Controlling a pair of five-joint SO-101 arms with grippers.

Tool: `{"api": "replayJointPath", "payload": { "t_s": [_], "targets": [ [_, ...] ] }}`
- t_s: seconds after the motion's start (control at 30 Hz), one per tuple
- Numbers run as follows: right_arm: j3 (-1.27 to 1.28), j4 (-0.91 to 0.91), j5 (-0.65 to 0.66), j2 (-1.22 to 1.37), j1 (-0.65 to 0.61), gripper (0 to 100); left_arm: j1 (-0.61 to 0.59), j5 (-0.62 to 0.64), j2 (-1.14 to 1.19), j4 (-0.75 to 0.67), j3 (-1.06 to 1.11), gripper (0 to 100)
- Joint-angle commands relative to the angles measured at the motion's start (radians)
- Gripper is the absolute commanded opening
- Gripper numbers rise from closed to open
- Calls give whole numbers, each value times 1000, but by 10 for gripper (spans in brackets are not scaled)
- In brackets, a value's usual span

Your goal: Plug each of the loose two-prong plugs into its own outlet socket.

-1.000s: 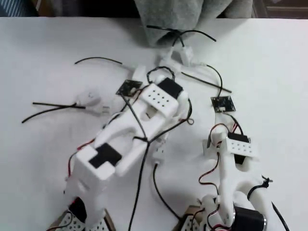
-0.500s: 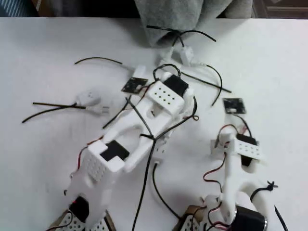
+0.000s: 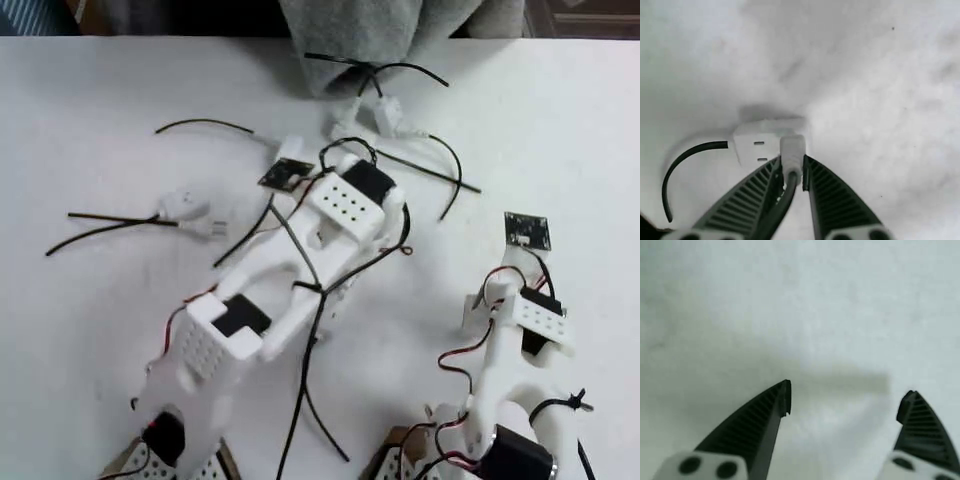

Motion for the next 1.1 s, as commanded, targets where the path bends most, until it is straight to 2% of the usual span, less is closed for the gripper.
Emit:
{"api": "replayJointPath", "payload": {
  "t_s": [0.0,0.17,0.3,0.4,0.5,0.6,0.83,1.07],
  "targets": [
    [-66,-24,-6,-27,7,333,-12,-83,56,-18,12,24],
    [-66,-25,-6,-27,7,333,-10,-158,62,-28,17,24],
    [-66,-25,-6,-27,8,333,-15,-281,62,-32,21,24],
    [-66,-25,-6,-27,8,333,-15,-397,62,-29,23,24],
    [-66,-25,-6,-27,8,333,-25,-578,62,-34,23,24],
    [-66,-25,-6,-27,8,333,-53,-710,61,-95,23,24],
    [-66,-25,-6,-27,8,333,-131,-743,48,-195,11,23],
    [-66,-25,-6,-27,8,333,-122,-744,48,-126,-40,23]
  ]
}}
